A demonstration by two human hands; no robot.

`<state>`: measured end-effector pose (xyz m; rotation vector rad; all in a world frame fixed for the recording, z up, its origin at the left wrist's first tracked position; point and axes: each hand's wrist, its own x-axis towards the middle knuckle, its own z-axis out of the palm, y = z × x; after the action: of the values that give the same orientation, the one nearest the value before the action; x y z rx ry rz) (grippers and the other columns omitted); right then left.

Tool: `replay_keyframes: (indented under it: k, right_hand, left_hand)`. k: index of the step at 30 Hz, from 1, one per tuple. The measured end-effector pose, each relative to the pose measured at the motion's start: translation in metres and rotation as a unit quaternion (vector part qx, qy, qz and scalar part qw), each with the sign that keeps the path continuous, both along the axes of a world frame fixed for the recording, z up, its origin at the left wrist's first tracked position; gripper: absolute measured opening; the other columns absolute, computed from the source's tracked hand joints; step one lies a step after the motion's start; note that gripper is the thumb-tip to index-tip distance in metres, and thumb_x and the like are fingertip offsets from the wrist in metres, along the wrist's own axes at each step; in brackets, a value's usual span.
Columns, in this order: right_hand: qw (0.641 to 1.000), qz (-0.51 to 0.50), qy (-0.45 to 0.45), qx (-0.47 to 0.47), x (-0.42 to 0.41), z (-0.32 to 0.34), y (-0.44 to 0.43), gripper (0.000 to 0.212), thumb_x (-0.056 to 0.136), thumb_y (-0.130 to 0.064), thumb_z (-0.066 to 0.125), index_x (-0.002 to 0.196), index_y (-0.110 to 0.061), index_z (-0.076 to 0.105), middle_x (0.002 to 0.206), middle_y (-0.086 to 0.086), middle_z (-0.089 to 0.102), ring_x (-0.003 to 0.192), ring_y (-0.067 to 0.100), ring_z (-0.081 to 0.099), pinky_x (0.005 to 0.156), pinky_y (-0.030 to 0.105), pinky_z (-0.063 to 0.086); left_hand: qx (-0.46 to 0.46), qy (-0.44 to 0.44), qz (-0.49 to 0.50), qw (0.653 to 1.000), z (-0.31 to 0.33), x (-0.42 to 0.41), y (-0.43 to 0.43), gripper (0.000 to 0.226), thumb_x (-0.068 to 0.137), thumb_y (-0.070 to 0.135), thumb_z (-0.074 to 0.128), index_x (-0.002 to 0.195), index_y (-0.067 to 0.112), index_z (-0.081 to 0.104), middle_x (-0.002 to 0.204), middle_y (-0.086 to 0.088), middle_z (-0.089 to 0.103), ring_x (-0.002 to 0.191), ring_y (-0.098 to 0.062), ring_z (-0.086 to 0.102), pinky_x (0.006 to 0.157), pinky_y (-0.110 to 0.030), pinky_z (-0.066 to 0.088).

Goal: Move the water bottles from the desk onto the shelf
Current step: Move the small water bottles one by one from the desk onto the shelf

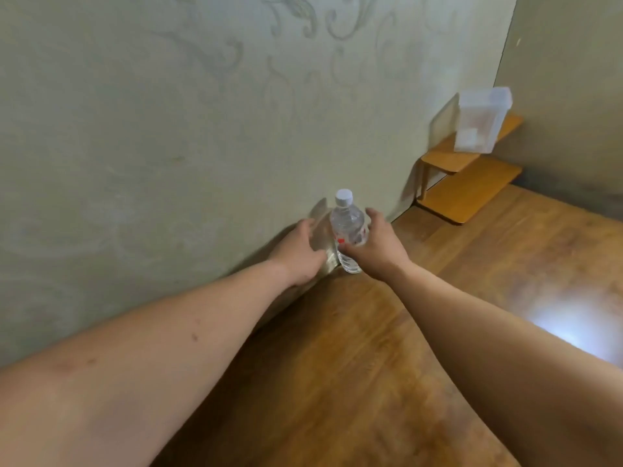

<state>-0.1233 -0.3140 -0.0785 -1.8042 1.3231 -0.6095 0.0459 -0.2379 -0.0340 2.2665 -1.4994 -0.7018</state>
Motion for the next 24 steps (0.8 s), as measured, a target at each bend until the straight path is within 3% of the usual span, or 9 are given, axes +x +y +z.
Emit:
replay_keyframes:
  k: [2, 5, 8, 14, 18, 24]
  right_hand:
    - [0.998, 0.001, -0.054, -0.013, 0.024, 0.001, -0.018, 0.097, 0.088, -0.052, 0.078, 0.164, -0.034, 0.022, 0.154, 0.012, 0.047, 0.136, 0.03, 0.055, 0.106, 0.041, 0.048]
    - [0.992, -0.039, -0.116, -0.037, 0.042, -0.011, -0.034, 0.067, 0.089, -0.05, 0.075, 0.144, -0.04, 0.038, 0.127, 0.004, 0.065, 0.111, 0.027, 0.068, 0.083, 0.038, 0.054]
    - [0.99, -0.049, -0.104, -0.081, 0.044, -0.025, -0.039, 0.047, 0.087, -0.058, 0.071, 0.121, -0.038, 0.045, 0.105, -0.004, 0.071, 0.091, 0.022, 0.07, 0.072, 0.045, 0.061]
    - [0.991, -0.026, -0.101, -0.079, 0.045, -0.022, -0.024, 0.046, 0.089, -0.057, 0.07, 0.123, -0.04, 0.045, 0.109, -0.006, 0.067, 0.092, 0.019, 0.067, 0.066, 0.034, 0.052]
    - [0.995, 0.016, -0.085, -0.053, 0.036, -0.019, 0.022, 0.044, 0.086, -0.054, 0.071, 0.121, -0.047, 0.046, 0.107, -0.011, 0.069, 0.092, 0.013, 0.069, 0.073, 0.032, 0.057]
    - [0.994, 0.072, -0.086, -0.012, 0.027, 0.005, 0.126, 0.036, 0.082, -0.05, 0.073, 0.105, -0.047, 0.045, 0.097, -0.016, 0.068, 0.086, 0.004, 0.064, 0.064, 0.018, 0.044]
  left_hand:
    - [-0.002, 0.029, -0.009, 1.0, 0.003, -0.005, -0.025, 0.077, 0.091, 0.019, 0.062, 0.162, 0.027, 0.031, 0.14, 0.008, 0.062, 0.125, -0.021, 0.064, 0.113, -0.042, 0.049]
    - [-0.04, 0.031, -0.017, 0.999, -0.007, -0.016, -0.046, 0.069, 0.087, 0.01, 0.056, 0.149, 0.035, 0.043, 0.129, 0.007, 0.072, 0.117, -0.021, 0.068, 0.104, -0.039, 0.054]
    - [-0.085, 0.031, -0.002, 0.996, -0.024, -0.024, -0.042, 0.069, 0.09, 0.008, 0.056, 0.149, 0.039, 0.039, 0.141, 0.008, 0.065, 0.125, -0.016, 0.062, 0.108, -0.036, 0.05]
    - [-0.044, 0.069, 0.003, 0.997, -0.019, -0.016, -0.025, 0.074, 0.089, 0.013, 0.06, 0.148, 0.047, 0.031, 0.136, 0.01, 0.066, 0.119, -0.018, 0.067, 0.107, -0.05, 0.055]
    - [0.002, 0.119, 0.002, 0.993, -0.009, -0.02, 0.033, 0.086, 0.081, 0.026, 0.069, 0.151, 0.054, 0.027, 0.14, 0.019, 0.062, 0.119, -0.013, 0.067, 0.105, -0.047, 0.057]
    - [0.015, 0.14, 0.004, 0.99, 0.0, -0.011, 0.136, 0.084, 0.074, 0.041, 0.071, 0.144, 0.057, 0.026, 0.139, 0.022, 0.062, 0.123, -0.002, 0.064, 0.11, -0.034, 0.052]
